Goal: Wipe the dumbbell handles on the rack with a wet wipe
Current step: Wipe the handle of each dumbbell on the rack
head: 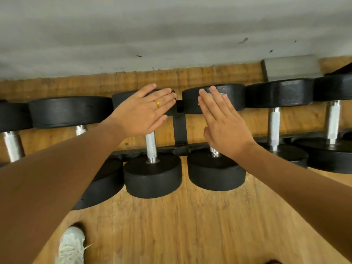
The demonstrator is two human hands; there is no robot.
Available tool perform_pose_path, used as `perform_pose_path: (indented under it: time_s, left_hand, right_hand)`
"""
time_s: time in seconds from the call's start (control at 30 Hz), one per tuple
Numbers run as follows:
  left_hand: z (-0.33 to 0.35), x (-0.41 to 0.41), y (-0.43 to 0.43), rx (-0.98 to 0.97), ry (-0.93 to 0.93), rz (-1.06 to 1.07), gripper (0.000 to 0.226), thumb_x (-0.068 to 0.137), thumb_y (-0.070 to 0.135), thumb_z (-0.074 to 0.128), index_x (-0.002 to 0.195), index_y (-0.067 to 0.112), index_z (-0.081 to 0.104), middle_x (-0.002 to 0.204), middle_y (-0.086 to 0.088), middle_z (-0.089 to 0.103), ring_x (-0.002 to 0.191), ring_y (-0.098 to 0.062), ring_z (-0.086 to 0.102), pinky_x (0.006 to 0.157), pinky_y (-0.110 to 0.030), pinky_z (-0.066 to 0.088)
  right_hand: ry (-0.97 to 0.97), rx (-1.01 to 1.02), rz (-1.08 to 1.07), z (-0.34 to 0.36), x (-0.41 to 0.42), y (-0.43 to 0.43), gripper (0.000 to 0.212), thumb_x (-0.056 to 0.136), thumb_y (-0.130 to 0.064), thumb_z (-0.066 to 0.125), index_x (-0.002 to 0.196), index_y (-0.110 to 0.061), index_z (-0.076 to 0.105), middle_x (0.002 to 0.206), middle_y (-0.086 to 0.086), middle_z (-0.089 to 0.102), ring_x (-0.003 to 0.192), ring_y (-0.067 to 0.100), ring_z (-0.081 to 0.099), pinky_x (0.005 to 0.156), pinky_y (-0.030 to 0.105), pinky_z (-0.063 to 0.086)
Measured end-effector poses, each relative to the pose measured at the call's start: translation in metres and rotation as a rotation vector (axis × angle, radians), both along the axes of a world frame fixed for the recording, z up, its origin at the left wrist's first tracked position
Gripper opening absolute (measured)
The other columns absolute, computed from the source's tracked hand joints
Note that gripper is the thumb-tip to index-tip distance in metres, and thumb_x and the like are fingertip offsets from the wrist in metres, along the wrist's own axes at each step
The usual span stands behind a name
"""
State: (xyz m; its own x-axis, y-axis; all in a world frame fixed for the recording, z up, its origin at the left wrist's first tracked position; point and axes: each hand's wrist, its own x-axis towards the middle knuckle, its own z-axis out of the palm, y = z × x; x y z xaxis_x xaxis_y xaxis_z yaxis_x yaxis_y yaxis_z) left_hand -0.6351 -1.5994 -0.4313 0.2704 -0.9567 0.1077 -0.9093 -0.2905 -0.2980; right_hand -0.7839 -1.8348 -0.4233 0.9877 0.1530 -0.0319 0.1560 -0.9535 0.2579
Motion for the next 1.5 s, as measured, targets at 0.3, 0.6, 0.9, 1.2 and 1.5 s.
perform_pose_path:
  time_s: [0.3, 0.6, 0.9, 1.2, 1.5]
  left_hand:
    - [-0.011, -0.008, -0.002, -0.147, -0.027, 0.146, 0.049, 0.112, 0.030, 0.031, 0.149, 0.005, 0.051, 0.155, -0.012, 0.049, 0.146, -0.027, 0.044, 0.123, -0.047, 0.028]
    - [-0.014, -0.004, 0.001, -0.143, -0.033, 0.144, 0.051, 0.113, 0.031, 0.027, 0.149, 0.004, 0.051, 0.155, -0.014, 0.050, 0.146, -0.028, 0.044, 0.123, -0.047, 0.028]
    - [-0.013, -0.005, 0.003, -0.169, -0.060, 0.129, 0.048, 0.112, 0.031, 0.032, 0.145, 0.005, 0.055, 0.151, -0.013, 0.054, 0.143, -0.027, 0.049, 0.121, -0.046, 0.033]
    - [-0.004, -0.008, 0.002, -0.049, 0.002, 0.138, 0.053, 0.113, 0.032, 0.025, 0.152, 0.003, 0.046, 0.159, -0.014, 0.044, 0.149, -0.028, 0.039, 0.125, -0.047, 0.023]
    - [0.009, 0.005, -0.007, 0.092, 0.054, -0.008, 0.061, 0.107, 0.038, 0.025, 0.146, -0.001, 0.051, 0.153, -0.018, 0.050, 0.150, -0.032, 0.037, 0.126, -0.051, 0.016]
  right_hand:
    - [0.080, -0.437, 0.266, -0.006, 0.026, 0.019, 0.072, 0.102, -0.032, 0.025, 0.155, 0.008, -0.004, 0.164, 0.026, -0.009, 0.151, 0.044, -0.013, 0.124, 0.053, 0.001]
    - [0.205, -0.498, 0.298, 0.001, 0.051, 0.035, 0.069, 0.103, -0.032, 0.029, 0.157, 0.003, 0.003, 0.166, 0.022, -0.001, 0.153, 0.040, -0.007, 0.125, 0.051, 0.000]
    - [0.200, -0.496, 0.336, 0.007, 0.012, 0.018, 0.075, 0.101, -0.032, 0.029, 0.156, 0.005, -0.006, 0.166, 0.022, -0.007, 0.152, 0.041, -0.008, 0.125, 0.051, 0.002]
    - [0.110, -0.267, 0.180, 0.008, 0.036, 0.025, 0.067, 0.100, -0.032, 0.025, 0.158, -0.002, 0.011, 0.166, 0.017, 0.013, 0.154, 0.036, 0.004, 0.126, 0.048, 0.006]
    - [-0.156, 0.320, 0.034, 0.003, 0.003, -0.019, 0.079, 0.070, 0.024, 0.061, 0.144, -0.002, 0.048, 0.154, 0.016, 0.043, 0.147, 0.034, 0.032, 0.119, 0.046, 0.021]
